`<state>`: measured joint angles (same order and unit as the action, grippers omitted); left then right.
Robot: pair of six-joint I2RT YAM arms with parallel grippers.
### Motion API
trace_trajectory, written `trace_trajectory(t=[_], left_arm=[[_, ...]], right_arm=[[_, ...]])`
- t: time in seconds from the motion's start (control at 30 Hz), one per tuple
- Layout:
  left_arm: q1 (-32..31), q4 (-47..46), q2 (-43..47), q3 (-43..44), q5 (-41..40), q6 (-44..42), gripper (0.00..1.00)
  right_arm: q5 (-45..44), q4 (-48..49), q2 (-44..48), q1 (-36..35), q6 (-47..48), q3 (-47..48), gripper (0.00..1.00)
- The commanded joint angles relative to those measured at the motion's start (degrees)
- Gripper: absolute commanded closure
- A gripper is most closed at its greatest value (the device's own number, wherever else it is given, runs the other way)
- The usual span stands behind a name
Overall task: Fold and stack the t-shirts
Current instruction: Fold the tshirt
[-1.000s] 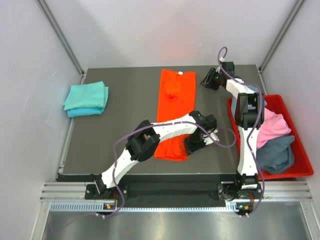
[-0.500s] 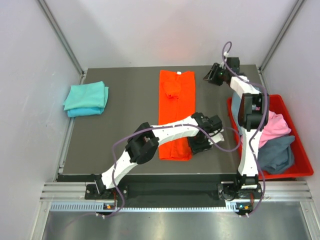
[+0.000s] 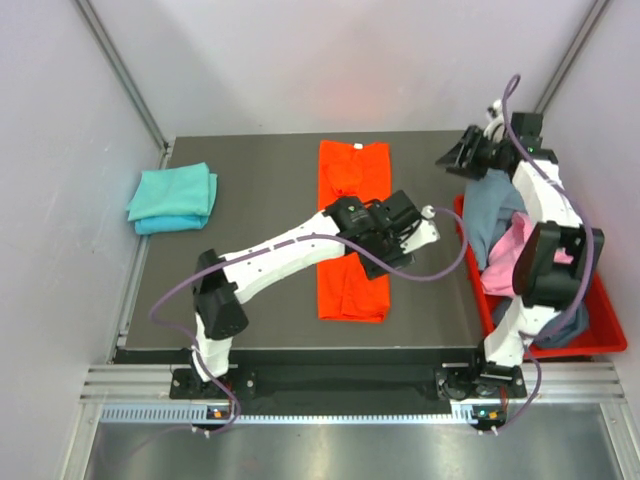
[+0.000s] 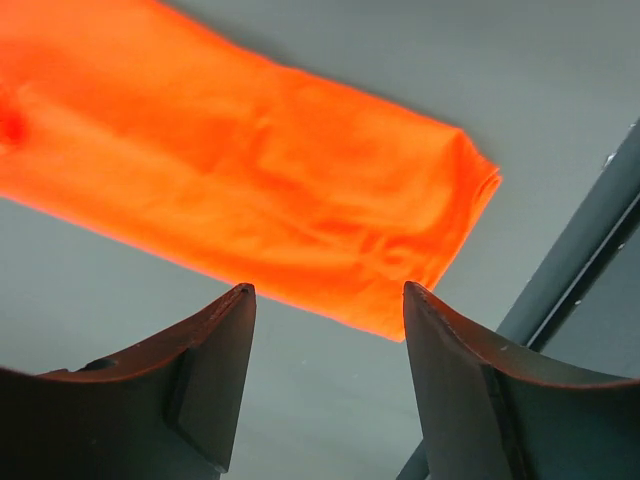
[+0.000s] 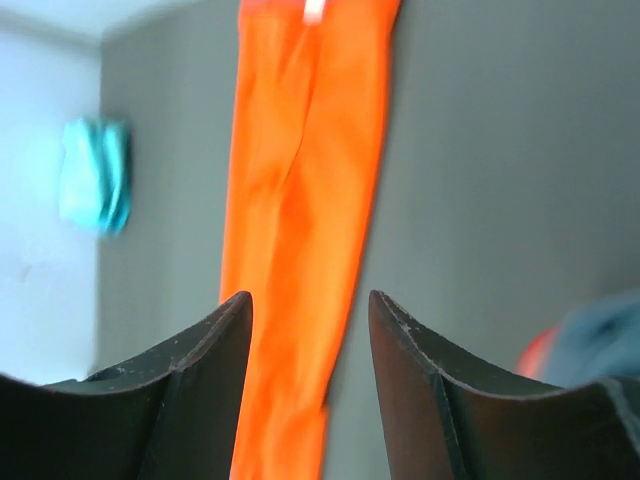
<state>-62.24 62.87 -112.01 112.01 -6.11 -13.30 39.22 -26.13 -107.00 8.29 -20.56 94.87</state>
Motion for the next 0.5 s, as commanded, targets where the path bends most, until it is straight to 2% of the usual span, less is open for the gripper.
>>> trace_trajectory(t=[0.0, 0.17, 0.27, 0.4, 0.43, 0.47], left_arm=[[3.0, -1.8, 4.7, -2.0, -2.9, 0.3, 0.34], [13.1, -3.7, 9.2, -3.3, -4.5, 7.2, 0.33], [18.5, -4.8, 12.3, -7.7, -0.8, 13.2, 0.33], [26.9, -6.4, 15.8, -15.8, 11.9, 25.4, 0.37], [30.6, -7.7, 17.2, -19.6, 18.3, 27.5, 0.37], [32.2, -8.9, 18.1, -22.0, 21.0, 29.5, 0.38]], right_arm=[[7.4, -7.0, 9.1, -1.5, 1.8, -9.8, 0.49], [7.1, -8.6, 23.0, -1.5, 0.1, -25.9, 0.49], [7.5, -9.1, 30.2, -1.5, -1.9, -36.0, 0.49], [7.8, -11.0, 36.8, -1.7, -2.9, -47.5, 0.49], [7.8, -11.6, 37.6, -1.7, -2.7, -51.2, 0.49], [8.3, -12.0, 39.0, -1.7, -2.4, -53.1, 0.49]])
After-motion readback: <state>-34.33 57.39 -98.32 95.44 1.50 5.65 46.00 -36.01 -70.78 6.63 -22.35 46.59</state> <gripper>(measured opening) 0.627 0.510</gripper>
